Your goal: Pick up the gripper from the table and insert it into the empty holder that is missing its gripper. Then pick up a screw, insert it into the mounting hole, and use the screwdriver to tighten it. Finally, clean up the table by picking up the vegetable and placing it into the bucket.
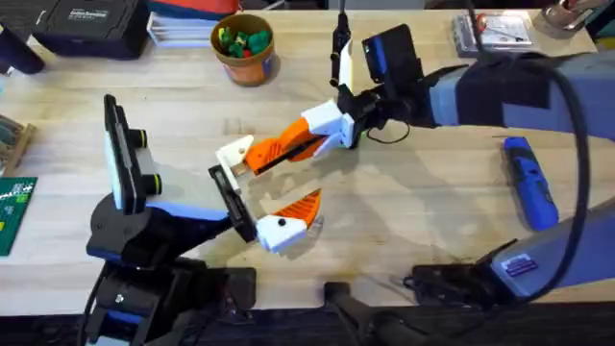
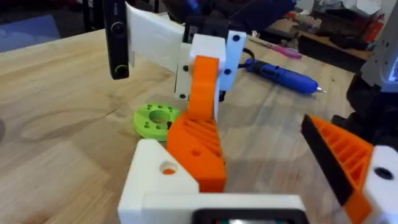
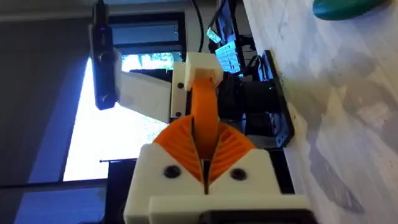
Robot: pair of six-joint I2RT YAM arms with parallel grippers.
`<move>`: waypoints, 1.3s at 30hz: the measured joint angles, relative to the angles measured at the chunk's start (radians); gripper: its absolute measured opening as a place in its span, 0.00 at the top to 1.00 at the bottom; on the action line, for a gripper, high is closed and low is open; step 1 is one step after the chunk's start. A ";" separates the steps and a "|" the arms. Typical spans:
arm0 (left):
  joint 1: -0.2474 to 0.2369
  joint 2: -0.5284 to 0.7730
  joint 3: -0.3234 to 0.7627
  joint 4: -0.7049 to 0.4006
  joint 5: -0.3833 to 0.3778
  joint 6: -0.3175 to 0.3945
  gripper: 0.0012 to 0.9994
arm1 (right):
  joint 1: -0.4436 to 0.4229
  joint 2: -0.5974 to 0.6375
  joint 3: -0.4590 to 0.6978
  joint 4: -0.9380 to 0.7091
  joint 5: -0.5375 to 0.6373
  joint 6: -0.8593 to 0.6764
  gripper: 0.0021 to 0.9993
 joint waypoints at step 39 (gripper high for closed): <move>0.011 0.000 0.000 0.003 -0.057 -0.031 0.01 | 0.088 0.083 0.000 0.465 0.112 0.475 0.99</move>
